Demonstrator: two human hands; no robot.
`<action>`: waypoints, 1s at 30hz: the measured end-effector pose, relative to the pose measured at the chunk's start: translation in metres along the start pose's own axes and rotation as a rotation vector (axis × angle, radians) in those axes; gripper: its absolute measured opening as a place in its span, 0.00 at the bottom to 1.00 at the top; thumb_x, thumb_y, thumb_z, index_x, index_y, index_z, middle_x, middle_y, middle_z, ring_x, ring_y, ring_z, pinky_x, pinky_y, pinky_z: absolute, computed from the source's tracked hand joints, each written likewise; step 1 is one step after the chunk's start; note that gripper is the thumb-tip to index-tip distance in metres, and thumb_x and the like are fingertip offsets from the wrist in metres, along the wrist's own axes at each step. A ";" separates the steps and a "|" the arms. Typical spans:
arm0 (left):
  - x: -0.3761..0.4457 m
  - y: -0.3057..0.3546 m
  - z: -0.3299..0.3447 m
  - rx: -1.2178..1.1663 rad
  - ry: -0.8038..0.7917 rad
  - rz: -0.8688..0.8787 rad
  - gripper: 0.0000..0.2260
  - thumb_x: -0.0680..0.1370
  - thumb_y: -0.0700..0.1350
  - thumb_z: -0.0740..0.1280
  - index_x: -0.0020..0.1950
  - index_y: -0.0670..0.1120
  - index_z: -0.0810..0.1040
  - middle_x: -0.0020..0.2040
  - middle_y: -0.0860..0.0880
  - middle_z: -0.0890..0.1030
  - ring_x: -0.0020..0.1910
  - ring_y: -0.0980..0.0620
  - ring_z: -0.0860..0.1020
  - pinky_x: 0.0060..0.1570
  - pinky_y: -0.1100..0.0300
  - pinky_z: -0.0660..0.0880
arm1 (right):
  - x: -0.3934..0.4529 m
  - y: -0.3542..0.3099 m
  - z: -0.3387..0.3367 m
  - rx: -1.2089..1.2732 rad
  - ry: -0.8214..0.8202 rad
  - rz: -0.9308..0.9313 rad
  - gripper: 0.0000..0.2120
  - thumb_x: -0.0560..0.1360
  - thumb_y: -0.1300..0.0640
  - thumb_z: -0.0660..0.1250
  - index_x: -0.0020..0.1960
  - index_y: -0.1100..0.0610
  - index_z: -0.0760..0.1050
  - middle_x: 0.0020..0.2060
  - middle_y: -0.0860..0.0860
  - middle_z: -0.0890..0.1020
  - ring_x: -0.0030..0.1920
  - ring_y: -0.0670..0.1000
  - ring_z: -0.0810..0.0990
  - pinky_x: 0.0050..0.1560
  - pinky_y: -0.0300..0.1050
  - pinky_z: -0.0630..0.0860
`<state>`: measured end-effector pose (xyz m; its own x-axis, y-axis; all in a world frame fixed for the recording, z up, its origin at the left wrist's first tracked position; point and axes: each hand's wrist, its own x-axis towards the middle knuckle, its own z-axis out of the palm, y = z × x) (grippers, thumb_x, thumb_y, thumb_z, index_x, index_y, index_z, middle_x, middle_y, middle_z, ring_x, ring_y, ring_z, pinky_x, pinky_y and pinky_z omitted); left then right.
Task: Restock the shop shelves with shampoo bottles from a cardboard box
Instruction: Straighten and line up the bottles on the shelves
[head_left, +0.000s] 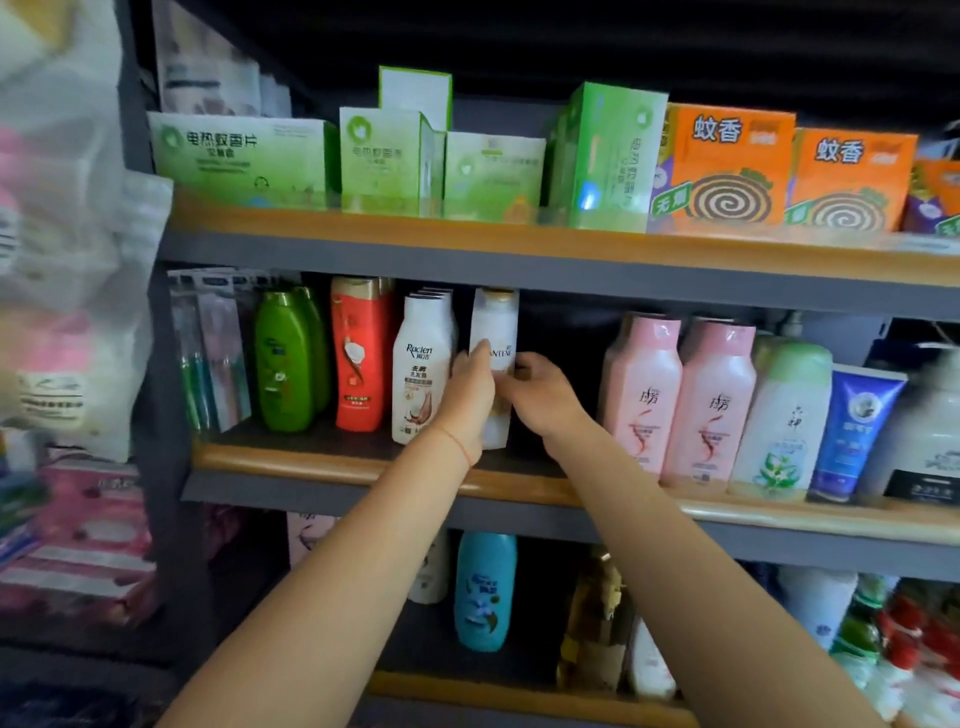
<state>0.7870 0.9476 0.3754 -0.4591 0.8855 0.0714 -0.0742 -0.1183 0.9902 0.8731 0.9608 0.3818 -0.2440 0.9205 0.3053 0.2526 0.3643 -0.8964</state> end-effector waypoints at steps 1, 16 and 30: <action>0.002 0.000 0.000 0.011 -0.018 -0.006 0.22 0.83 0.58 0.55 0.72 0.48 0.68 0.64 0.46 0.76 0.64 0.46 0.75 0.67 0.48 0.69 | 0.002 0.002 0.000 -0.030 0.009 -0.012 0.14 0.77 0.56 0.69 0.59 0.64 0.76 0.51 0.57 0.83 0.51 0.55 0.82 0.52 0.50 0.79; 0.030 0.011 0.005 0.077 -0.075 -0.007 0.41 0.74 0.72 0.61 0.80 0.50 0.58 0.71 0.46 0.73 0.57 0.50 0.78 0.51 0.56 0.75 | 0.029 0.013 -0.004 0.098 -0.079 0.175 0.44 0.73 0.55 0.75 0.79 0.56 0.51 0.71 0.55 0.70 0.69 0.55 0.71 0.66 0.47 0.69; 0.103 -0.047 0.005 -0.047 -0.249 -0.084 0.52 0.53 0.85 0.62 0.66 0.51 0.76 0.51 0.52 0.85 0.52 0.51 0.83 0.58 0.50 0.76 | 0.032 0.013 0.002 0.337 -0.143 0.167 0.35 0.78 0.38 0.62 0.78 0.54 0.58 0.72 0.52 0.72 0.70 0.51 0.71 0.56 0.40 0.70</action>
<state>0.7480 1.0465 0.3367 -0.2178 0.9758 0.0220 -0.1470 -0.0551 0.9876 0.8666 0.9944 0.3794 -0.3593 0.9254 0.1201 -0.0160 0.1226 -0.9923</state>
